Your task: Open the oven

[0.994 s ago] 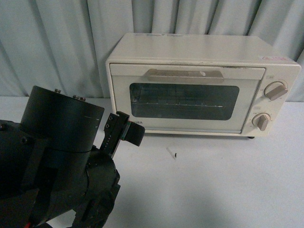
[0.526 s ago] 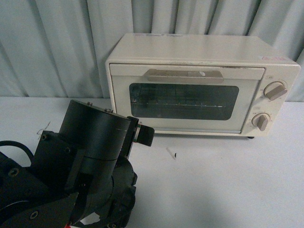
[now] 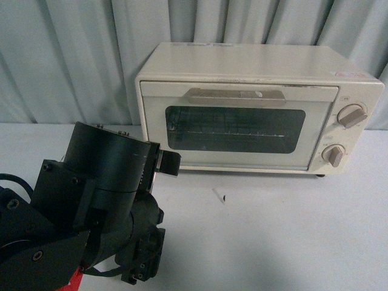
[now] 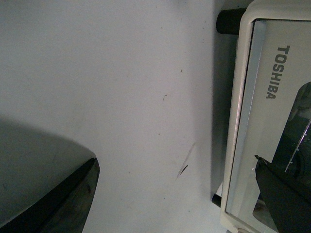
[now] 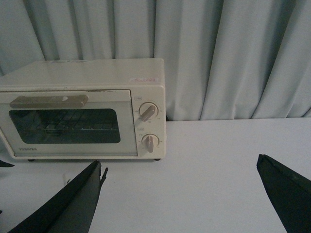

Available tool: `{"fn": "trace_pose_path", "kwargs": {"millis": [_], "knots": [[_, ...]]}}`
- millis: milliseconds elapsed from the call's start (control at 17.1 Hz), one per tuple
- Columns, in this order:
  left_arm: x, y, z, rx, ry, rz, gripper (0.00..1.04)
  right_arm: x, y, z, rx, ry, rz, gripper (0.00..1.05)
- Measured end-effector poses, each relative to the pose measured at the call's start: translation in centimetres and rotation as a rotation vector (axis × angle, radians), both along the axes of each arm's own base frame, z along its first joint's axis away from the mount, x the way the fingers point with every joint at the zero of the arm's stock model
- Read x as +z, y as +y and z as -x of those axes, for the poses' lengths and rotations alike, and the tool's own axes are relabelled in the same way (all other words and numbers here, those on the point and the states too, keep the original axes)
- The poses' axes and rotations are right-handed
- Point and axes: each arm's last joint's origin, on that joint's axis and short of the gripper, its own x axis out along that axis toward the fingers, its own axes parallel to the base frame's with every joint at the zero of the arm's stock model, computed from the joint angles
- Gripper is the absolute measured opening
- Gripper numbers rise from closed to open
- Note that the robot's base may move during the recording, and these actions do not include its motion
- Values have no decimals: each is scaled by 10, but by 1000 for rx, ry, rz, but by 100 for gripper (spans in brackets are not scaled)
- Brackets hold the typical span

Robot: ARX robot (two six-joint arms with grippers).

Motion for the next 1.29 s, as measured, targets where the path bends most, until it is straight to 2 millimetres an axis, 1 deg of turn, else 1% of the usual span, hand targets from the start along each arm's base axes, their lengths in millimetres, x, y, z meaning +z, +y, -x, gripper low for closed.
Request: {"fn": "trace_pose_path", "kwargs": {"millis": [819,877,936,994,1053,1111,1170,1287], "knots": [[0,0,0,-1,1,0,98,0,0,0,0,0,0,98],[0,0,0,-1,1,0,98,-2,0,0,-23,45,-20,98],[0,0,0,0,2,0,98,-2,2,0,-127,240,-82,98],[0,0,0,0,3,-1,98,2,-2,-9,-289,387,-142,98],[0,0,1,-1,2,-1,98,7,-11,-19,-424,352,-195,98],[0,0,1,-2,2,1,98,12,-20,-30,-484,309,-224,98],[0,0,1,-2,3,0,98,17,-27,-51,-492,291,-206,88],[0,0,1,-2,2,1,98,14,-23,-82,-418,310,-132,68]]}}
